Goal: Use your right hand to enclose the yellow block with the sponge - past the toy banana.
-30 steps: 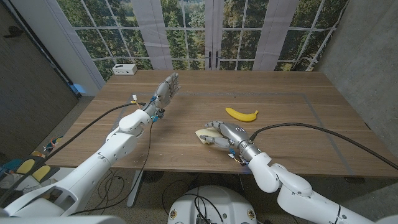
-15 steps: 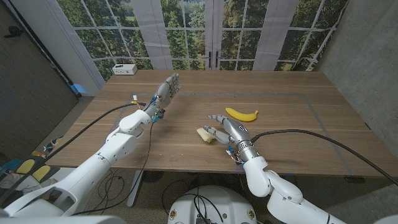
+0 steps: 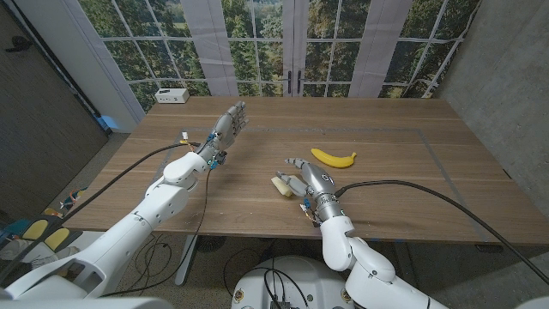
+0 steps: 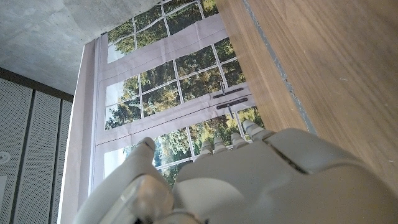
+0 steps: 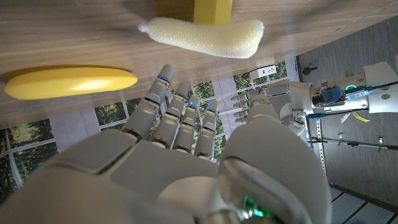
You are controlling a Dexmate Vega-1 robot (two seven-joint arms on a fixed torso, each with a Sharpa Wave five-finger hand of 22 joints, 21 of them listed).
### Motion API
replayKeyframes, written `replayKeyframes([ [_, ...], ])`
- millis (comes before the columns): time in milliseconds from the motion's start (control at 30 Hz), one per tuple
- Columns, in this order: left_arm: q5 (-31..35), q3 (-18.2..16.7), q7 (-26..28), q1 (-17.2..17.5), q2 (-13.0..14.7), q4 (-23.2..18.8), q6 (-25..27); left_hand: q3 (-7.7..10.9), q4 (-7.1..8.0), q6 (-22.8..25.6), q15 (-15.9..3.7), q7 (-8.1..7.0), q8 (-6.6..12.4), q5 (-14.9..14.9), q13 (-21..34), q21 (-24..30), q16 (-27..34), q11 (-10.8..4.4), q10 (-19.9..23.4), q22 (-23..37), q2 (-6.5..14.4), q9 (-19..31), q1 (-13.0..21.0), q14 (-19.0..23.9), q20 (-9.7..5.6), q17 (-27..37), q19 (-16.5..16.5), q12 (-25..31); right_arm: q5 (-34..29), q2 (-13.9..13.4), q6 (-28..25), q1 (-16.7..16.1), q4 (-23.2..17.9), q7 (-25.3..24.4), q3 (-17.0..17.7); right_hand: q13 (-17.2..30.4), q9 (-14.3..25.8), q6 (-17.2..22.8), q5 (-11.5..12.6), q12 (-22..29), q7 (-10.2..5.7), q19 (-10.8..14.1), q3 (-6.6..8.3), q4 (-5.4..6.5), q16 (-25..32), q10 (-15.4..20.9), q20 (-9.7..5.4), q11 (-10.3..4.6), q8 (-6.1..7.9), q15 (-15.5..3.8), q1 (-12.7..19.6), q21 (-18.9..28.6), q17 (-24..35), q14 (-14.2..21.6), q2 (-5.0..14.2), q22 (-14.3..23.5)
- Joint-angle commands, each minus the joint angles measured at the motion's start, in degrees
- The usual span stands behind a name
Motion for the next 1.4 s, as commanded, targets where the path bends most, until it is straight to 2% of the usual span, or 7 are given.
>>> replayKeyframes([
  [33,-0.3,-0.1,-1.0,-0.6,-0.2,1.6,-0.6,0.18,-0.53,-0.7,0.01,-0.60,-0.09,-0.2,0.2,0.0,0.1,-0.22,-1.6,0.2,0.0,0.2,0.6,-3.9,0.30,0.1,-0.4,-0.3,-0.6,0.9,-6.8,3.9,0.4,3.1,-4.6,0.1,0.0,-1.4,-0.5,-0.6,0.21,-1.2,-0.99,0.14,-1.0,-1.6,0.89,0.01,-0.47,0.22,-1.3,-0.7,0.3,-2.1,-0.93,0.1],
  [200,-0.4,0.1,-2.2,-1.5,-0.6,2.9,-1.1,0.27,-0.67,-0.6,0.04,-0.63,-0.06,-0.3,0.2,-0.1,0.1,-0.22,-1.7,0.2,0.1,0.2,0.8,-4.0,0.28,0.1,-0.4,-0.3,-3.0,1.2,-10.1,5.0,1.2,2.7,-6.8,0.1,0.0,-1.4,-0.6,-0.7,0.11,-2.1,-1.02,-0.32,-1.5,-2.1,1.41,0.12,-0.34,0.29,-0.9,-1.2,0.2,-3.0,-1.28,0.1],
  [333,-0.6,0.2,-3.1,-1.9,-0.7,3.6,-1.3,0.31,-0.76,-0.6,0.01,-0.63,-0.05,-0.3,0.2,-0.1,0.1,-0.09,-1.7,0.2,0.1,0.2,0.9,-3.9,0.30,0.1,-0.4,-0.3,-5.3,1.0,-12.3,5.7,1.8,2.3,-8.4,0.1,0.1,-0.6,-0.6,-0.5,-0.10,-2.0,-0.65,-1.10,-1.2,-1.9,1.45,-0.34,0.01,-0.44,0.3,-1.2,0.2,-2.1,-1.15,0.1],
  [633,-0.6,0.4,-3.8,-2.3,-0.8,4.1,-1.3,0.36,-0.98,-0.8,0.08,-0.77,-0.09,-0.4,0.2,-0.1,0.1,0.05,-1.6,0.2,0.1,0.2,1.1,-3.9,0.36,0.1,-0.4,-0.3,-5.4,1.3,-14.2,4.8,1.9,0.3,-8.8,0.1,0.1,1.5,-0.3,0.2,-0.35,0.9,0.00,-2.76,0.0,-0.2,0.22,-1.07,0.61,-1.67,2.9,-0.2,0.0,1.4,-1.06,0.1],
  [833,-0.4,0.7,-3.9,-2.3,-0.5,3.6,-0.6,0.38,-1.07,-0.9,0.08,-0.83,-0.09,-0.4,0.2,-0.1,0.1,-0.25,-1.8,0.2,0.1,0.3,1.1,-3.9,0.50,0.1,-0.4,-0.3,-6.7,1.3,-16.1,4.4,2.1,-0.4,-10.1,0.1,0.1,1.8,-0.1,0.2,-0.51,1.3,0.31,-4.07,0.3,0.1,-0.47,-1.64,0.56,-2.19,4.8,-0.2,0.0,2.2,-1.51,0.1],
  [1200,-0.2,1.1,-4.1,-1.9,-0.2,2.4,-0.2,0.40,-1.26,-0.9,0.07,-0.85,-0.07,-0.5,0.2,-0.1,0.1,-0.11,-1.6,0.2,0.1,0.3,1.3,-3.9,0.54,0.1,-0.4,-0.3,-6.9,1.5,-16.4,2.8,2.9,-3.4,-10.4,0.0,0.1,4.0,0.6,0.6,-0.92,3.3,0.97,-5.91,2.8,2.4,-2.91,-2.94,0.81,-4.51,8.9,0.4,1.2,6.5,-1.23,0.3],
  [1400,0.2,1.4,-3.9,-1.8,0.1,1.5,0.4,0.41,-1.35,-0.9,-0.01,-0.95,-0.07,-0.5,0.2,-0.1,0.1,-0.23,-1.7,0.2,0.1,0.3,1.3,-4.0,0.69,0.1,-0.5,-0.3,-6.3,1.7,-16.4,2.2,3.6,-4.8,-10.1,0.1,0.0,7.3,1.0,1.0,-1.40,5.1,1.01,-6.48,5.0,4.4,-5.19,-3.34,1.59,-6.50,11.7,1.2,2.6,9.6,-1.38,0.5],
])
